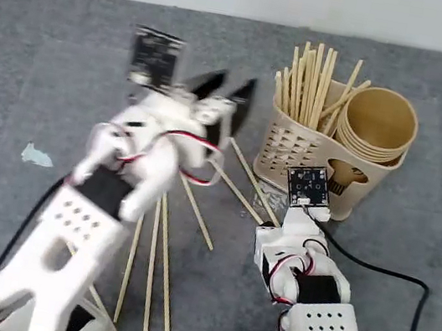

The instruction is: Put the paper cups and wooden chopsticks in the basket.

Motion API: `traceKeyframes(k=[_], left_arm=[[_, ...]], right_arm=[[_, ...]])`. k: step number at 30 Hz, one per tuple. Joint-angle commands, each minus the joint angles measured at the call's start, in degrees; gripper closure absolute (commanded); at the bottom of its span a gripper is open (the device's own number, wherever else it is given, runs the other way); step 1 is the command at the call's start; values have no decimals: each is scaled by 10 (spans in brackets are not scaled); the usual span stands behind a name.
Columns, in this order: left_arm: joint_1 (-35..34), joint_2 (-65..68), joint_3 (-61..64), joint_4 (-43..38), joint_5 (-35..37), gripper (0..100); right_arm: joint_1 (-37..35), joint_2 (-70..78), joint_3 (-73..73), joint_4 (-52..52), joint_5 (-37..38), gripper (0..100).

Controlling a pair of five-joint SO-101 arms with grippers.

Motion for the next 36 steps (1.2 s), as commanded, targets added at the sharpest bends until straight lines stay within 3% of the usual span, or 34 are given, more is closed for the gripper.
traceKeyframes(k=[1,6,11,19,36], left_arm=[[-49,-84,-12,98,16,848],[-117,-200,80,117,12,848],[-163,-333,189,118,12,848],[-226,-432,329,120,13,845],[-279,-439,465,119,16,845]], right_arm=[[1,-13,-23,32,59,905],[0,-7,-102,116,105,904],[-63,-6,-171,178,155,904],[-147,16,-223,190,191,904],[-144,492,-502,162,194,904]])
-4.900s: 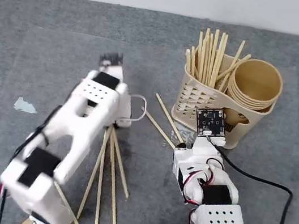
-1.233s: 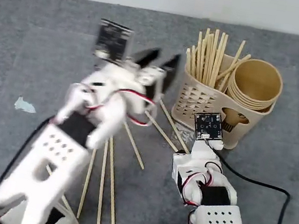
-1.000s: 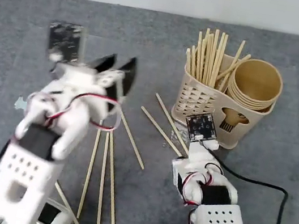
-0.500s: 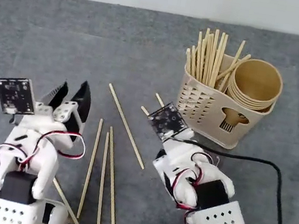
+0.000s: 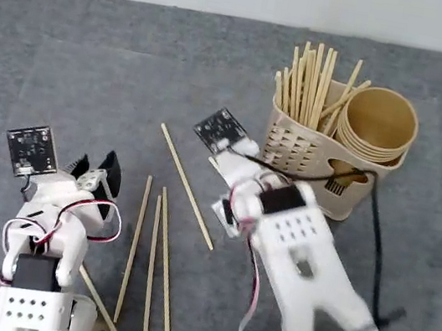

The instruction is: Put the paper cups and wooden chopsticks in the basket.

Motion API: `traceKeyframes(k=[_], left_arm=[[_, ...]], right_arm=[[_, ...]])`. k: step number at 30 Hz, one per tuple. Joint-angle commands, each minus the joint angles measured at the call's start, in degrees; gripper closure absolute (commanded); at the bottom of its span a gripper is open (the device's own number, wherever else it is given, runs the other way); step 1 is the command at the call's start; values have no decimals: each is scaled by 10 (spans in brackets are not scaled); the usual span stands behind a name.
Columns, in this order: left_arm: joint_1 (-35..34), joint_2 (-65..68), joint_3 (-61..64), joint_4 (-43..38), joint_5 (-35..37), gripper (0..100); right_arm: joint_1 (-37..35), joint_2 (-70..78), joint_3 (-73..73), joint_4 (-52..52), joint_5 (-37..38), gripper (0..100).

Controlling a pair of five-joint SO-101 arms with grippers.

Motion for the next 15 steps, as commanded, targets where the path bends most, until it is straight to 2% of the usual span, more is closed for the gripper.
traceKeyframes(k=[1,15], left_arm=[[-2,-11,7,1,7,845],[0,-11,58,-1,8,845]], right_arm=[[3,89,-72,-34,5,904],[44,347,-233,-64,5,904]])
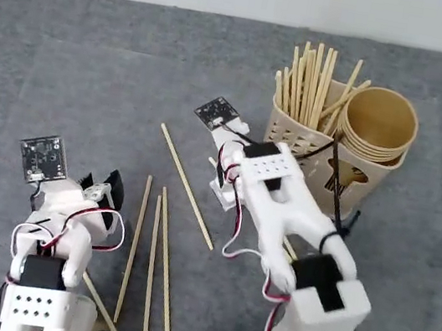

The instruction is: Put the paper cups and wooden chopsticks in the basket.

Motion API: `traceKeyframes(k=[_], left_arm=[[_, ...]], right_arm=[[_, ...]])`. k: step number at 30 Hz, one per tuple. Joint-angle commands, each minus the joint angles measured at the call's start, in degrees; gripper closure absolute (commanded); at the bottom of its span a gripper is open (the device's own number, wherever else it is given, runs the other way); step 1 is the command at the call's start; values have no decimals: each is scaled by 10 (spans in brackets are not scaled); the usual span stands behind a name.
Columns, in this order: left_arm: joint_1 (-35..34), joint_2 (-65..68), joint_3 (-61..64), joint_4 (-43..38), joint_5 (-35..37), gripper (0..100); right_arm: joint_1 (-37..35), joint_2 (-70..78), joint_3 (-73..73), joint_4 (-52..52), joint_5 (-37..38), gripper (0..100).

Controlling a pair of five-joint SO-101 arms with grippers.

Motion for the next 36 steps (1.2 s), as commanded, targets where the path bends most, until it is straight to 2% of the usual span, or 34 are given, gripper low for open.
traceKeyframes(k=[1,7,10,18,27,36], left_arm=[[0,-11,3,-1,6,845],[0,-11,10,-1,6,846],[-1,-11,11,0,6,847],[-1,-11,20,-1,6,848],[-1,-11,26,-1,5,848],[-1,-11,32,-1,5,848]], right_arm=[[3,23,-45,-10,4,904],[-1,55,-45,-6,4,916],[-2,55,-44,-5,4,998],[-31,15,-54,79,0,991],[-80,-212,-55,201,0,991],[-54,-483,-67,209,0,991]])
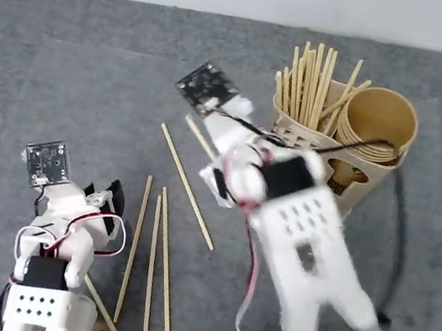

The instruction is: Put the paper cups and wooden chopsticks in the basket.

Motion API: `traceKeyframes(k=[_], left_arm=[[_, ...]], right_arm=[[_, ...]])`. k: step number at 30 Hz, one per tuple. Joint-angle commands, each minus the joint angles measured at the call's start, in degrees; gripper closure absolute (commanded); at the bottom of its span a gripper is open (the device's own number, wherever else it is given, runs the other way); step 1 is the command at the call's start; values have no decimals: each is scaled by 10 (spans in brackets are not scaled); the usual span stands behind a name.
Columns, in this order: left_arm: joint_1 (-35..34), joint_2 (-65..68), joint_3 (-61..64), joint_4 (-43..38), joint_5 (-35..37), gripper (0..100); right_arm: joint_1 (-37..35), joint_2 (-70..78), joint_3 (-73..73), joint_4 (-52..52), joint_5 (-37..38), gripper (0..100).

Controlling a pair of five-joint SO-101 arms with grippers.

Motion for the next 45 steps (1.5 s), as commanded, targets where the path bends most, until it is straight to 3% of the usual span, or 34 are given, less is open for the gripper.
traceKeyframes(k=[1,7,15,24,27,33,39,45], left_arm=[[-1,-11,-4,-1,4,848],[-1,-11,-4,-1,4,848],[-1,-11,-4,-1,4,848],[-2,-11,-4,-1,4,848],[-2,-11,-4,-1,4,848],[-2,-11,1,-5,4,848],[-2,-11,11,-17,4,848],[-2,-11,11,-18,4,848]], right_arm=[[25,-116,-40,2,-1,991],[114,-156,-163,-41,-26,991],[215,-156,-185,-233,-152,991],[254,-160,70,-590,-166,991],[261,-156,144,-663,-166,991],[262,-153,208,-669,-164,986],[257,-144,149,-560,-142,759],[244,-147,68,-349,-178,835]])
